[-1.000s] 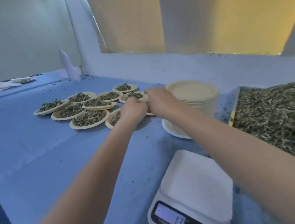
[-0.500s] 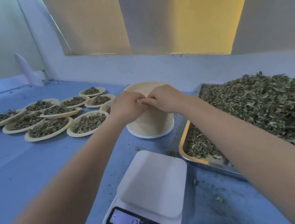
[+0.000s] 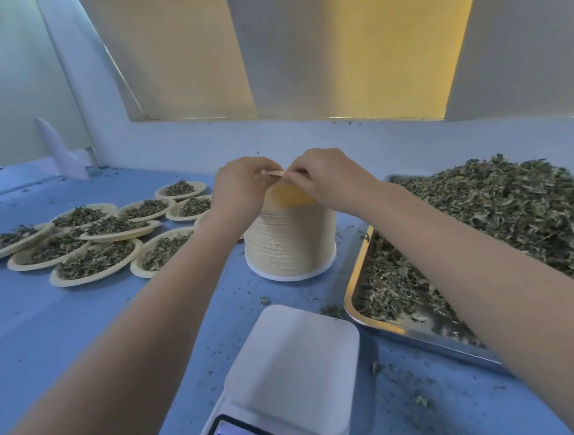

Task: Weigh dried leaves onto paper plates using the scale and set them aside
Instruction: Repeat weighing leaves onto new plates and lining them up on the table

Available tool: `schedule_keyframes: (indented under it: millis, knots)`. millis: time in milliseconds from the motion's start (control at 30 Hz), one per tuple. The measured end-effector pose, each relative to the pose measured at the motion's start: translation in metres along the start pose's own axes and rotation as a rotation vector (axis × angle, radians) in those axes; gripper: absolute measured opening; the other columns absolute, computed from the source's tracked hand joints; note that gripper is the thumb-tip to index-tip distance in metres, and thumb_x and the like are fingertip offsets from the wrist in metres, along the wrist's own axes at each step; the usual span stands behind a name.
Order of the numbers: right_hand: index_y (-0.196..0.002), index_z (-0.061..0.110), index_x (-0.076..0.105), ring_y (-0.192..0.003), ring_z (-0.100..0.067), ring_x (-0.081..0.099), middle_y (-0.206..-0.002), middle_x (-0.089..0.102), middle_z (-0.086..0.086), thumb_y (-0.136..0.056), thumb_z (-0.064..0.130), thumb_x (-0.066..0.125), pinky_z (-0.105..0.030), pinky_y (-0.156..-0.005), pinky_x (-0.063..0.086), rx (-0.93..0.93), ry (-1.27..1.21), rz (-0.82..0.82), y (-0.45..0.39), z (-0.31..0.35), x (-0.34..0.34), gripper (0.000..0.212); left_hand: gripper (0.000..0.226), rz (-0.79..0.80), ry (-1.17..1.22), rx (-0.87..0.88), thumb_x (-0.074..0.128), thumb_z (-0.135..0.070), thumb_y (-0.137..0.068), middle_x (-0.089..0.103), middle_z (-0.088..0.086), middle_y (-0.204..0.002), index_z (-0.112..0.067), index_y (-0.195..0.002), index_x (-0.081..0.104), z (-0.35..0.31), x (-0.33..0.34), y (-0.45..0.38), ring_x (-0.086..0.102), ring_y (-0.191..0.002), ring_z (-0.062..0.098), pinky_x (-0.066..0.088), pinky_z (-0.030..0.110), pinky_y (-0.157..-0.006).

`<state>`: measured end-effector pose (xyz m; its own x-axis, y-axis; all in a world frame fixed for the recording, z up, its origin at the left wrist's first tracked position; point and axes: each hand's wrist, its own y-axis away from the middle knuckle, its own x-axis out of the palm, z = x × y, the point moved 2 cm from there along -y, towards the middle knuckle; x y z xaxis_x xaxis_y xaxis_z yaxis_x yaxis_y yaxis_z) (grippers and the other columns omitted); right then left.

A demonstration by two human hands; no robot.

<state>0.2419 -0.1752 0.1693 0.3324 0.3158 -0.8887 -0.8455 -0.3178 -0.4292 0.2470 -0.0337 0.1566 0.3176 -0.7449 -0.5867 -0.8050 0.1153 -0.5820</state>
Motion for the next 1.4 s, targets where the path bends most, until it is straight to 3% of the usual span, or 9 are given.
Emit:
schedule_keyframes:
  millis: [67,200,433,633,767,1000,1133,1233,1400]
  knots:
    - [-0.113,0.013,0.065,-0.088,-0.019,0.053,-0.095,0.059,-0.002,-0.095,0.02,0.05,-0.024,-0.066,0.032,-0.026,0.014,-0.04,0.006,-0.001,-0.006,0.024,0.018,-0.079,0.04,0.029,0.057,-0.016,-0.092,0.069,0.003,-0.1,-0.019,-0.097,0.073,-0.004,-0.002,0.005,0.051,-0.083,0.011,0.031,0.007,-0.064]
    - [-0.12,0.016,0.063,-0.1,-0.023,0.055,-0.106,0.064,-0.006,-0.093,0.011,0.051,-0.024,-0.077,0.035,-0.057,0.037,-0.111,0.025,0.003,-0.019,0.03,0.017,-0.141,0.069,0.083,0.06,-0.014,-0.09,0.07,0.005,-0.099,-0.018,-0.098,0.074,-0.013,-0.008,0.022,0.059,-0.096,0.019,0.038,0.025,-0.079]
    - [-0.119,0.014,0.065,-0.097,-0.026,0.058,-0.104,0.067,-0.008,-0.093,0.012,0.056,-0.029,-0.08,0.039,-0.159,0.046,-0.168,0.077,0.044,-0.034,0.027,0.016,-0.249,0.05,0.177,0.064,-0.015,-0.085,0.065,-0.013,-0.092,-0.023,-0.093,0.075,-0.024,-0.039,0.08,0.057,-0.094,0.009,0.037,0.022,-0.073]
    - [-0.121,0.007,0.063,-0.105,-0.029,0.057,-0.109,0.066,-0.013,-0.093,0.01,0.055,-0.031,-0.084,0.036,-0.279,0.07,-0.082,0.143,0.079,-0.01,0.029,0.015,-0.303,0.067,0.265,0.073,-0.012,-0.077,0.071,0.001,-0.092,-0.014,-0.091,0.076,-0.014,-0.059,0.164,0.064,-0.089,0.016,0.049,0.029,-0.083]
    - [-0.125,0.012,0.06,-0.111,-0.026,0.053,-0.113,0.064,-0.01,-0.096,0.017,0.051,-0.03,-0.086,0.035,-0.281,0.108,0.024,0.177,0.084,0.018,0.031,0.017,-0.205,0.042,0.245,0.078,-0.013,-0.074,0.072,0.002,-0.092,-0.011,-0.091,0.077,-0.002,-0.048,0.21,0.066,-0.09,0.017,0.05,0.029,-0.084]
    - [-0.125,0.021,0.06,-0.109,-0.017,0.055,-0.116,0.064,0.001,-0.093,0.024,0.052,-0.024,-0.085,0.036,-0.185,0.113,0.208,0.202,0.075,0.051,0.033,0.02,0.145,0.099,-0.012,0.078,-0.028,-0.075,0.065,-0.018,-0.109,-0.033,-0.094,0.074,0.022,-0.025,0.231,0.05,-0.102,-0.01,0.028,-0.004,-0.084]
    - [-0.119,0.027,0.064,-0.105,-0.01,0.057,-0.115,0.066,0.01,-0.092,0.051,0.048,-0.03,-0.089,0.045,-0.099,0.017,0.243,0.203,0.069,0.046,0.04,0.019,0.253,0.111,-0.051,0.073,-0.047,-0.075,0.06,-0.032,-0.1,-0.048,-0.093,0.069,0.024,-0.029,0.227,0.046,-0.1,-0.02,0.03,0.001,-0.081]
    - [-0.107,0.022,0.069,-0.098,-0.011,0.059,-0.105,0.069,0.007,-0.096,0.038,0.045,-0.036,-0.086,0.046,-0.106,-0.054,0.144,0.199,0.069,0.04,0.03,0.009,0.174,0.194,-0.069,0.063,-0.038,-0.086,0.066,-0.026,-0.098,-0.045,-0.088,0.07,0.021,-0.034,0.217,0.051,-0.097,-0.017,0.032,0.008,-0.085]
    - [-0.109,0.022,0.07,-0.093,-0.005,0.059,-0.102,0.07,0.008,-0.096,0.029,0.05,-0.026,-0.082,0.045,-0.057,-0.154,0.022,0.189,0.07,0.033,0.025,0.019,0.098,0.282,-0.066,0.061,-0.018,-0.087,0.071,-0.015,-0.09,-0.033,-0.087,0.071,0.004,-0.035,0.199,0.06,-0.089,-0.001,0.042,0.024,-0.088]
